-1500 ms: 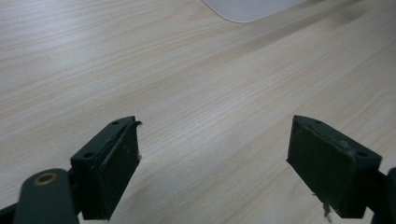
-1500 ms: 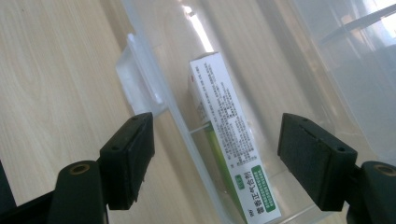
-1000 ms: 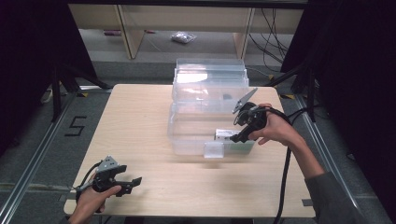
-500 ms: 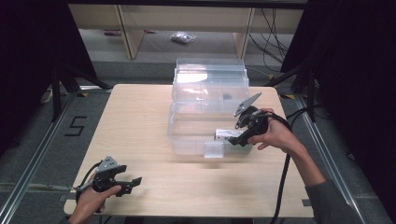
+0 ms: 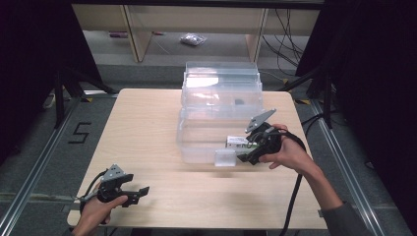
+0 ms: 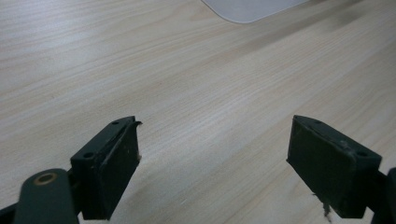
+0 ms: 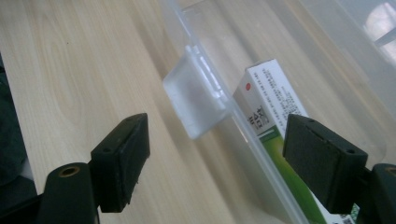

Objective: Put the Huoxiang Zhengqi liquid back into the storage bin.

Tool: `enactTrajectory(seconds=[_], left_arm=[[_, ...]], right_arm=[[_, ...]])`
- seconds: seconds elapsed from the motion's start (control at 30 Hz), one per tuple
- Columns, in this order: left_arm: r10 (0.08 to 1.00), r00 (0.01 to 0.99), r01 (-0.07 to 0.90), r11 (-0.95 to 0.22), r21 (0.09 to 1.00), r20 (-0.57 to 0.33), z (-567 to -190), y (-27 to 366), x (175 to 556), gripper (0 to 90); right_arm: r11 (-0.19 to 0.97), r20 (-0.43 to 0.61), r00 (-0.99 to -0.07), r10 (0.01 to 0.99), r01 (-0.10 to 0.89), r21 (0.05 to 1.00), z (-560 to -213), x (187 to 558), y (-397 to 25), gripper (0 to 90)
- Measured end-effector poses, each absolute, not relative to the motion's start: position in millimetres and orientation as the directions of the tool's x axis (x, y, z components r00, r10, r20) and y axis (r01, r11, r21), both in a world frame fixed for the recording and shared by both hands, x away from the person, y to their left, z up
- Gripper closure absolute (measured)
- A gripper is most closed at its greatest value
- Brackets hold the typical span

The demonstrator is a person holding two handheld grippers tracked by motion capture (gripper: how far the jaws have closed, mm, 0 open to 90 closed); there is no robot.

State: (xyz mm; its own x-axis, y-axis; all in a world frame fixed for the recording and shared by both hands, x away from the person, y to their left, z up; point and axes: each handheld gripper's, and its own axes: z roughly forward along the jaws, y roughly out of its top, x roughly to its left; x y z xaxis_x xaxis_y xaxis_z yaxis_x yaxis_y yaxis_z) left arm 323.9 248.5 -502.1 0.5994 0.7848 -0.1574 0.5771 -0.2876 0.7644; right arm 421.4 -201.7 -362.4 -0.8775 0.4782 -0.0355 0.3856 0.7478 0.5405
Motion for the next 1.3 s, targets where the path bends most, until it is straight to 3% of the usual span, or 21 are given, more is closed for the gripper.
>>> enactTrajectory(seconds=[0.7, 1.27, 1.3], left_arm=[[0.791, 0.585, 0.577, -0.251, 0.778, -0.179, -503, 245, 323, 16.0], [0.791, 0.585, 0.577, -0.252, 0.777, -0.178, -503, 245, 323, 16.0], [0.792, 0.583, 0.577, -0.245, 0.779, -0.183, -503, 245, 323, 15.9]], right_arm=[[0.725, -0.036, -0.893, 0.449, 0.341, 0.599, -384, 394, -197, 22.3], [0.667, 0.012, -0.863, 0.505, 0.400, 0.628, -398, 377, -200, 22.4], [0.666, 0.003, -0.876, 0.482, 0.368, 0.649, -400, 379, -199, 22.3]])
